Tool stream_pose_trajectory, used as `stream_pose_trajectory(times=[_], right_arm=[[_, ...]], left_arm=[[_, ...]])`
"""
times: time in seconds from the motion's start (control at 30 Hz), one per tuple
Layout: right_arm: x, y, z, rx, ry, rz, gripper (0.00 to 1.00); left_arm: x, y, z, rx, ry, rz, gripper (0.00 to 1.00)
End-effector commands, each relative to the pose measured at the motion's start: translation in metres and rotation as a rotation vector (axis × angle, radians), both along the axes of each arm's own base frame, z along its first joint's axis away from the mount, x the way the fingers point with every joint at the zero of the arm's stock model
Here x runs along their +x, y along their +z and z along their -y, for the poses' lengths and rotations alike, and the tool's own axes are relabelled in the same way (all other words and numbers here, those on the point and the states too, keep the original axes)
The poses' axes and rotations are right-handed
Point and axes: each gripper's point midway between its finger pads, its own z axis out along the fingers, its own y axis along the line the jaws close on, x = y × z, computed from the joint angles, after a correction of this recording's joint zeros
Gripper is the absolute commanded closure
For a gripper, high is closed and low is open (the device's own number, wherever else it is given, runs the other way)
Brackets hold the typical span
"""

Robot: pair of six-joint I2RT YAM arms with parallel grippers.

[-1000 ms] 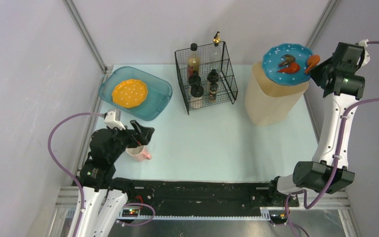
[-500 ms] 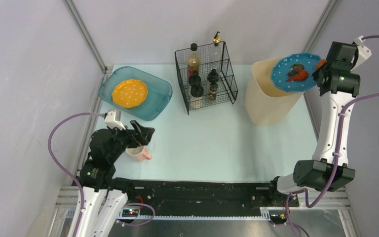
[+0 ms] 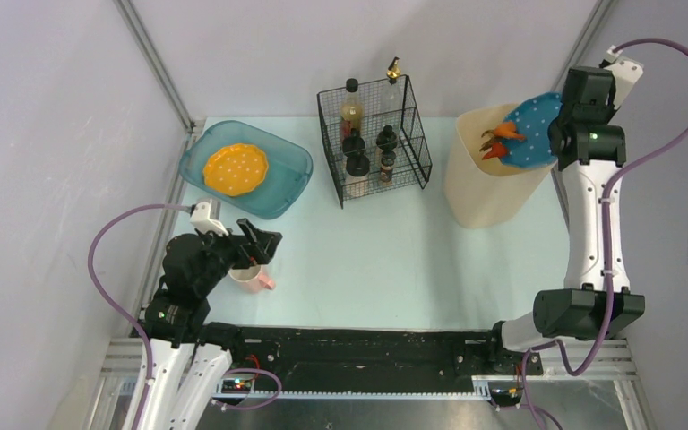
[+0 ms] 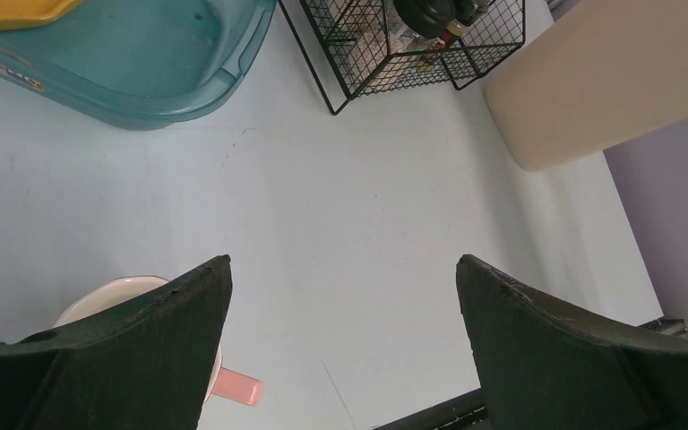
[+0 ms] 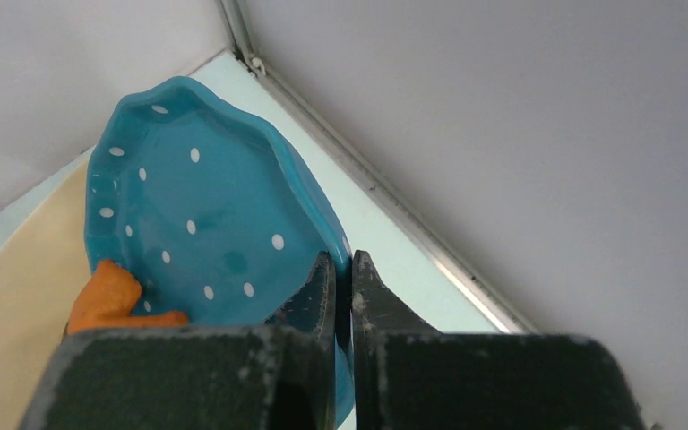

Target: Clear the kitchen counter

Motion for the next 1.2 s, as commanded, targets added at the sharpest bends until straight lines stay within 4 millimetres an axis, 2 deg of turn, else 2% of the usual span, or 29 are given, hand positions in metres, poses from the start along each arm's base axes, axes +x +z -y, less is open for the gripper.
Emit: stream_pose_trajectory(times=[0.0,0.17,0.4,0.5,0.7,0.83,1.0,1.17], right_arm=[[0.008,0.079,0.003,-0.12,-0.066,0.279,1.0],[0.005,0.096,0.0,-0.238,-0.096,0.279,1.0],[0.005,0.117,-0.022,-0.385,-0.083,0.294,1.0],[0.0,0.126,-0.024,-0.438,-0.111,0.297,1.0],[-0.013,0.159,-0.042,-0.469,-0.096,0.392,1.0],[-0.026,0.185,-0.06,-0.431,-0.047,0.484,1.0],[-0.042,0.207,-0.092,-0.376,0.058,0.58,1.0],[-0.046,0.206,-0.14,-0.279,0.241,0.618,1.0]], left_arm=[[-0.001,0.004,0.003,0.009,-0.026,0.026,0.0],[-0.001,0.004,0.003,0.009,-0.027,0.026,0.0],[-0.001,0.004,0.003,0.009,-0.027,0.025,0.0],[0.0,0.003,0.003,0.01,-0.027,0.022,0.0],[0.0,0.003,0.003,0.011,-0.026,0.019,0.0],[0.0,0.002,0.003,0.011,-0.026,0.019,0.0],[0.0,0.001,0.003,0.012,-0.026,0.015,0.0],[0.001,0.001,0.003,0.013,-0.025,0.014,0.0]])
